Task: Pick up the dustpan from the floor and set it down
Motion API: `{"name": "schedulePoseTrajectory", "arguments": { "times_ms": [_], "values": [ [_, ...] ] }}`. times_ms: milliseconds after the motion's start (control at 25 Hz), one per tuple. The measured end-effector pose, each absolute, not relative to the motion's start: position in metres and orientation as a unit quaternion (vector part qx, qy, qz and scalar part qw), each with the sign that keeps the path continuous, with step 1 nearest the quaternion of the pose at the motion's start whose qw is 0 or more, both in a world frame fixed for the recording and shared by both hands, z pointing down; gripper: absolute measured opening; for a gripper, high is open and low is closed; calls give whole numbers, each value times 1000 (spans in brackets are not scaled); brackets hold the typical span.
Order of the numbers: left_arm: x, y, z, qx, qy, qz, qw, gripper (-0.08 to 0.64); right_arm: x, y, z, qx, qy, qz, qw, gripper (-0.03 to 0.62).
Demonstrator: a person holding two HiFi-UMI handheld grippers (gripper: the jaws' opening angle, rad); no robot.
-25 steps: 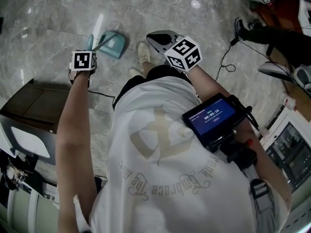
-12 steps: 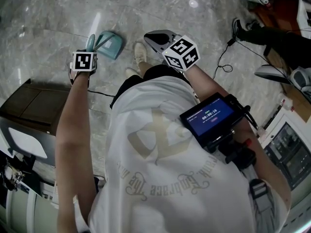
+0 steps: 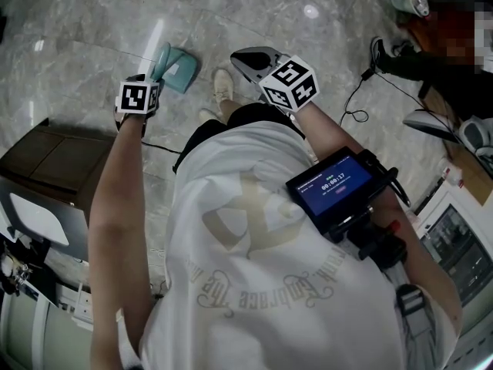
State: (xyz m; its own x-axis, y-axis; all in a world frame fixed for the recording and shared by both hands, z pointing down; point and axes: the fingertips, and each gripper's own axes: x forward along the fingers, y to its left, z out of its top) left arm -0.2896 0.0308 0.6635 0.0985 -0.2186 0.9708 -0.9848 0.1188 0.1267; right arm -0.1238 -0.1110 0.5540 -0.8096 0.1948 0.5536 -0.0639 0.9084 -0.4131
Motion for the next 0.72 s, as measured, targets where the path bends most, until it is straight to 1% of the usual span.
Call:
{"name": "schedulePoseTrajectory", "arguments": {
  "times_ms": [400, 600, 640, 720],
  "values": [
    [-292, 47, 647, 546, -575, 358, 494, 244, -130, -101, 555, -56, -928, 207, 304, 15],
    [-284, 49, 629, 558, -596, 329, 475, 241, -134, -97, 555, -72, -929, 197, 304, 15],
    [-282, 48, 625, 561, -601, 323, 468, 236, -135, -96, 555, -75, -930, 194, 303, 15],
    [-279, 46, 613, 565, -617, 308, 452, 202, -138, -94, 553, -84, -932, 189, 299, 15]
  ]
}}
